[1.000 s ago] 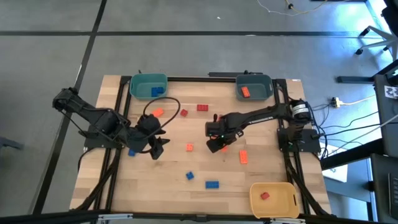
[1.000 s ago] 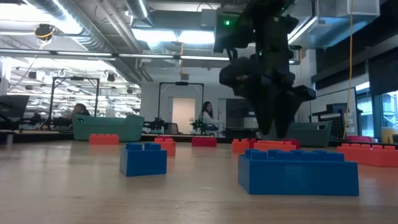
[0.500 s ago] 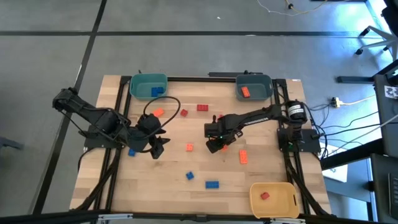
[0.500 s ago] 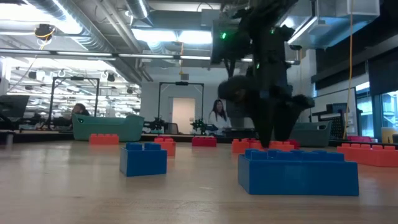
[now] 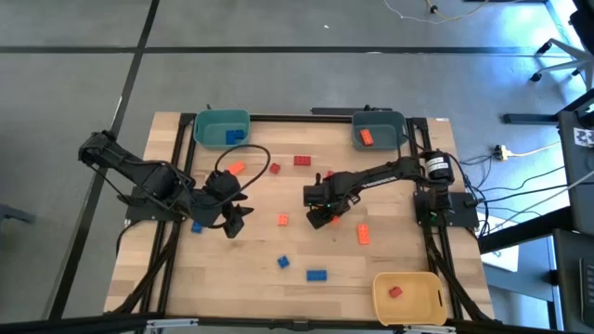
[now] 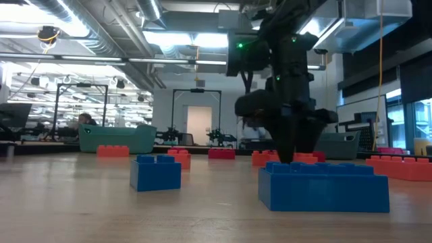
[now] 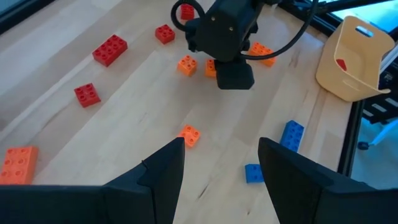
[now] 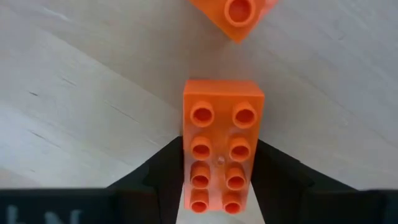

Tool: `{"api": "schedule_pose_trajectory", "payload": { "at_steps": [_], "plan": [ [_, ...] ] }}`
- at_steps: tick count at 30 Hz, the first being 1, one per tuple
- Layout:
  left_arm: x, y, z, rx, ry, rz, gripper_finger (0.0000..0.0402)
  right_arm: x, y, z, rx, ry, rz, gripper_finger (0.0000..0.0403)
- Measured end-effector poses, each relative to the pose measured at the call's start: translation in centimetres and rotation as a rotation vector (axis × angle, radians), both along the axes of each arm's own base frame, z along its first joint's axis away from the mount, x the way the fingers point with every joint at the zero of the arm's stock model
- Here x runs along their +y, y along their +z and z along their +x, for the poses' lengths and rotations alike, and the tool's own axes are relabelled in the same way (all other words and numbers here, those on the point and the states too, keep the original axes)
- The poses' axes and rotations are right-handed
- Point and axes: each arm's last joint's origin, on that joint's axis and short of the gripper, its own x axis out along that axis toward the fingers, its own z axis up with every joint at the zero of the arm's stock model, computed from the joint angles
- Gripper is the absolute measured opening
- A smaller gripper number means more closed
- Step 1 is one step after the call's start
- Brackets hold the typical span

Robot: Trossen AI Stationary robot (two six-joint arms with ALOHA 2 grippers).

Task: Sort & place blocks by color
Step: Put the orange game piece into the blue bin

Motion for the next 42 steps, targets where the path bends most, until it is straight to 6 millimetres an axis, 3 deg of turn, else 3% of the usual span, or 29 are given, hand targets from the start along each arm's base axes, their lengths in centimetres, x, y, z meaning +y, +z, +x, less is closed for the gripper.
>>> {"api": "schedule_pose_trajectory", "payload": {
  "at_steps": [2,15,28,42],
  "plan": [
    [0.0,0.0,0.0,0.000,0.000,0.000,0.0198,0.0,0.0,0.0,-0.002,0.023,0.000,0.0142],
    [0.0,0.0,0.0,0.000,-0.001,0.001,0.0198,-0.9,1.1,0.2,0.046,0.164,0.030,0.0141],
    [0.1,0.0,0.0,0.012,-0.046,0.070,0.0198,-6.6,7.5,1.2,0.084,0.158,-0.031,0.0141],
    [2.3,-0.6,-0.1,0.092,0.106,0.143,0.0198,-12.3,16.2,0.1,0.092,0.057,-0.202,0.0141]
  ]
}}
